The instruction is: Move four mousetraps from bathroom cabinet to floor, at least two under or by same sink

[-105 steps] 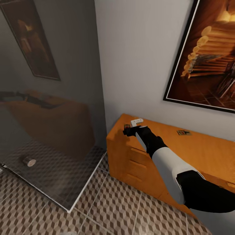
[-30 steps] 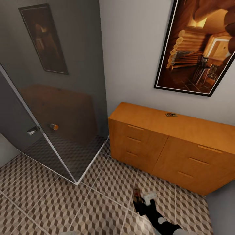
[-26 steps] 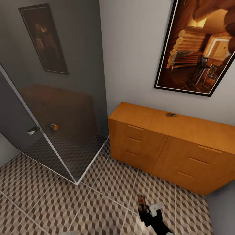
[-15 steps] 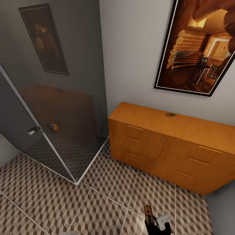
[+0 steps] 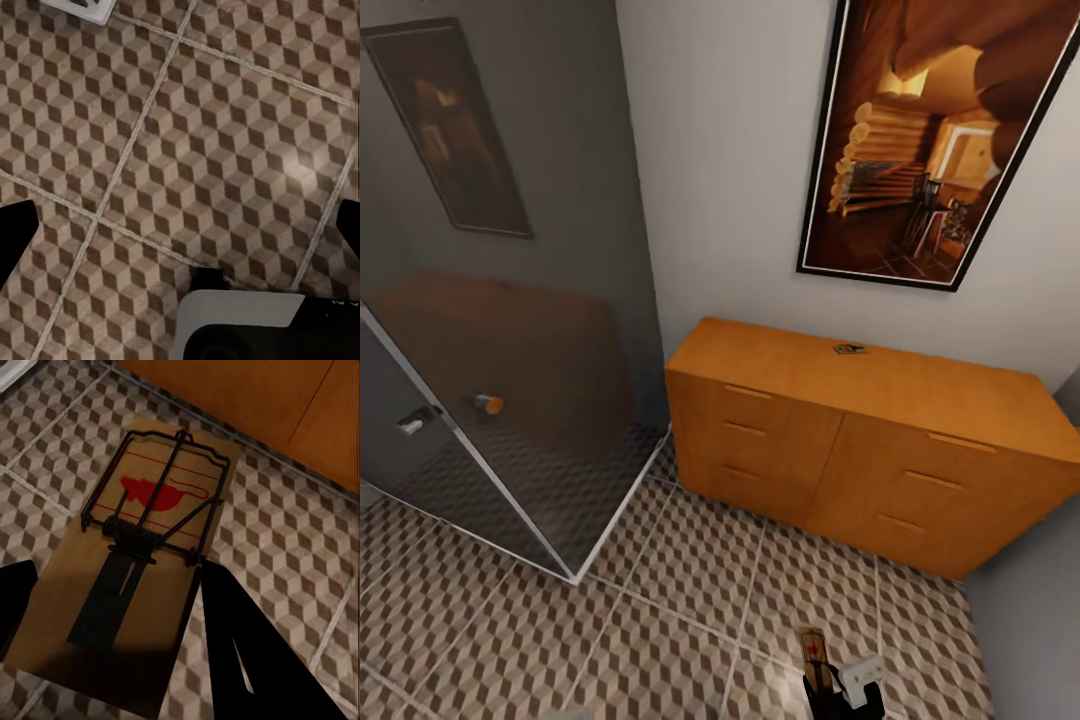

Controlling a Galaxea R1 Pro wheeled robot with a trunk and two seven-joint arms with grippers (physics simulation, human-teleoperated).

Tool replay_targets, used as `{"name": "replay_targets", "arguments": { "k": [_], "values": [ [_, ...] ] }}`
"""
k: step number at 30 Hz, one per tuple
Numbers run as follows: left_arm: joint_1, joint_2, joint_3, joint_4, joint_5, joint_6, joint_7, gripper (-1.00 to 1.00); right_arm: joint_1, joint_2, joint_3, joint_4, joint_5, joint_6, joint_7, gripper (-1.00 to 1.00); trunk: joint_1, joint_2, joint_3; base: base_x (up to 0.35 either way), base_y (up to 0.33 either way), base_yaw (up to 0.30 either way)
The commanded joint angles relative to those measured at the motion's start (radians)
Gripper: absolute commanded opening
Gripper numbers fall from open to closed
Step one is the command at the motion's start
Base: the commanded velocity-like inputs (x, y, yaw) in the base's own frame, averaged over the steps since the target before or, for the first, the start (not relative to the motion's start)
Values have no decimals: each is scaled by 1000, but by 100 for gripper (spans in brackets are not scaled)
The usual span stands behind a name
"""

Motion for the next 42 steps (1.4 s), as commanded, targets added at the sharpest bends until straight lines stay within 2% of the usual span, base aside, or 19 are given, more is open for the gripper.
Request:
{"name": "replay_targets", "arguments": {
  "k": [1,10,27,42],
  "values": [
    [-1,-1,-9,3,4,-5,3,100,-1,0,-3,1,4,-3,1,-100,1,-2,-1,0,0,-221],
    [-1,-2,-9,3,4,-4,3,100,-1,1,-3,1,4,-3,1,-100,1,-2,10,0,23,-194],
    [-1,-3,-9,3,4,-4,3,100,-1,1,-3,1,4,-3,1,-100,1,-2,34,0,211,-167],
    [-1,-3,-9,3,4,-5,3,100,-1,1,-3,1,4,-3,3,-100,1,-2,55,0,20,-167]
  ]
}}
